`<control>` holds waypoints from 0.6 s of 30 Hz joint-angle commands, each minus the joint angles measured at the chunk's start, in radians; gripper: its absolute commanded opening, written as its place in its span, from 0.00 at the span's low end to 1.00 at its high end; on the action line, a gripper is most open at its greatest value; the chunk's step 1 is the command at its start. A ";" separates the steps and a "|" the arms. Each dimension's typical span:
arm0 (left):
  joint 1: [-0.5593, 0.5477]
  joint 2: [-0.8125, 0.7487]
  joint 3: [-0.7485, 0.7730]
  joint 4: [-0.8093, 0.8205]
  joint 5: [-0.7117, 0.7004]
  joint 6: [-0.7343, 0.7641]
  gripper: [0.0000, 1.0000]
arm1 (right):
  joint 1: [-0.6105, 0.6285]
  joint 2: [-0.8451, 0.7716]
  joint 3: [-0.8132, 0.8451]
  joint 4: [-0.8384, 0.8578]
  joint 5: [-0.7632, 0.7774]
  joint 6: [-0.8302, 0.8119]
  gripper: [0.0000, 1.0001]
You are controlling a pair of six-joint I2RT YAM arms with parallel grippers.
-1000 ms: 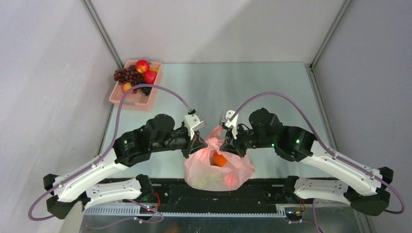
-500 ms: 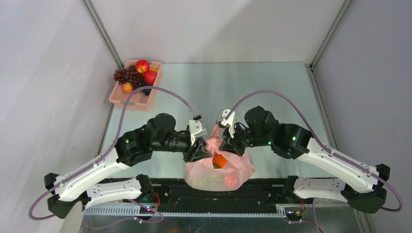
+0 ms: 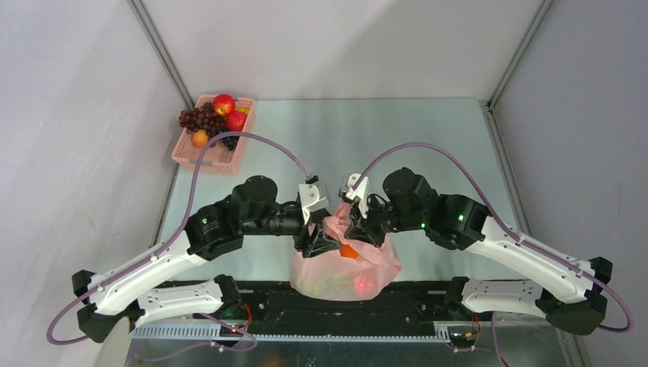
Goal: Place the fake fruits into the plastic bag and tie a complex knot
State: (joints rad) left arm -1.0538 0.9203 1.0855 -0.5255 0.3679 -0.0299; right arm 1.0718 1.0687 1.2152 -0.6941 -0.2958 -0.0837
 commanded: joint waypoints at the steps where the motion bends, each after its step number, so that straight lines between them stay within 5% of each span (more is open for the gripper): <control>1: 0.000 -0.004 0.004 0.096 -0.026 -0.034 0.67 | 0.009 -0.003 0.043 -0.017 -0.001 -0.018 0.00; 8: 0.000 0.005 -0.002 0.110 -0.055 -0.064 0.52 | 0.015 -0.004 0.043 -0.034 0.012 -0.026 0.00; 14: 0.000 0.006 -0.021 0.131 -0.112 -0.090 0.08 | 0.020 -0.031 0.043 -0.036 0.043 -0.023 0.00; 18: 0.000 -0.012 -0.036 0.126 -0.158 -0.116 0.00 | 0.032 -0.089 0.041 -0.030 0.145 -0.017 0.29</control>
State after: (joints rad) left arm -1.0538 0.9276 1.0657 -0.4362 0.2718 -0.1089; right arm 1.0878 1.0531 1.2167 -0.7395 -0.2493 -0.0990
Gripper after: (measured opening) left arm 0.018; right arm 0.141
